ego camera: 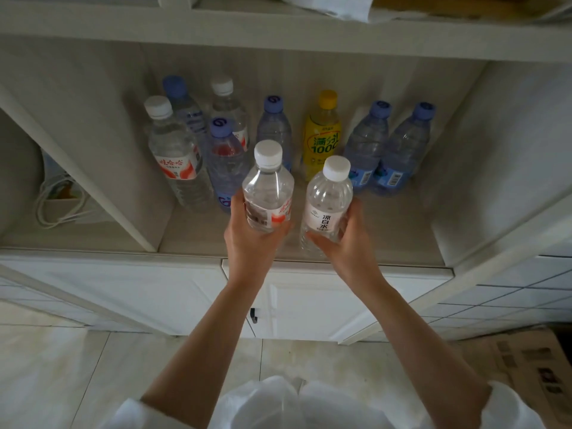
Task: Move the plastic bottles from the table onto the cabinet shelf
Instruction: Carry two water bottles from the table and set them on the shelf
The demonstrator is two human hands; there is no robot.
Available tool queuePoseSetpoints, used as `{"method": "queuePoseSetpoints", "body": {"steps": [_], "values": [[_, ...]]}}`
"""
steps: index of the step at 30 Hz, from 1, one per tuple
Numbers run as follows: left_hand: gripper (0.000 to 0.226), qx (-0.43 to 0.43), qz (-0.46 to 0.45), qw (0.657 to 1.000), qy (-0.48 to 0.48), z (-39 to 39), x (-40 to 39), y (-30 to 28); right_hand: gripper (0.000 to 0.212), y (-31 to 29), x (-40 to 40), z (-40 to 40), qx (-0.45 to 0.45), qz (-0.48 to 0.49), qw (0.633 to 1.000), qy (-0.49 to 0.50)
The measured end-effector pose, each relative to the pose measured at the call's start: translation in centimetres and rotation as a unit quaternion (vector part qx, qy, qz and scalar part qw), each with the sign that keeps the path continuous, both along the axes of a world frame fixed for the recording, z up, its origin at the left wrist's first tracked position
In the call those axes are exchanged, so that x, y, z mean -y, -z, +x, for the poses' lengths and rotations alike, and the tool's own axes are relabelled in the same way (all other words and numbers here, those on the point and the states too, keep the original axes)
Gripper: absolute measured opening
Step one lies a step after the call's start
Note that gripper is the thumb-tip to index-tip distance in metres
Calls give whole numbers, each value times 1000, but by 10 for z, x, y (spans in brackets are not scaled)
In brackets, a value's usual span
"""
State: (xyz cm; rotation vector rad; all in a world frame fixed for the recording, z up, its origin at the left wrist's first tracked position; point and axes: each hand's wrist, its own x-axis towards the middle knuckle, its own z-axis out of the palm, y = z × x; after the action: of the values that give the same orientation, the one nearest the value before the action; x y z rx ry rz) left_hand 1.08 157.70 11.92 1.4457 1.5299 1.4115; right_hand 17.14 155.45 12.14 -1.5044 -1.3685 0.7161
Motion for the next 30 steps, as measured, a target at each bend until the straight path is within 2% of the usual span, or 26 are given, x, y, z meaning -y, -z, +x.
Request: {"method": "queuePoseSetpoints", "body": {"steps": [4, 9, 13, 19, 30], "values": [[82, -18, -7, 999, -26, -9, 8, 22, 83, 8, 4, 1, 15, 5, 1000, 3], [68, 18, -20, 999, -25, -8, 8, 34, 70, 16, 7, 3, 45, 4, 999, 21], [69, 33, -13, 999, -2, -5, -8, 37, 69, 16, -3, 5, 51, 9, 998, 29], [71, -46, 14, 999, -2, 4, -39, 46, 72, 16, -25, 6, 58, 3, 998, 38], [70, -37, -1, 995, 92, 3, -72, 44, 74, 17, -58, 5, 83, 0, 995, 63]]}}
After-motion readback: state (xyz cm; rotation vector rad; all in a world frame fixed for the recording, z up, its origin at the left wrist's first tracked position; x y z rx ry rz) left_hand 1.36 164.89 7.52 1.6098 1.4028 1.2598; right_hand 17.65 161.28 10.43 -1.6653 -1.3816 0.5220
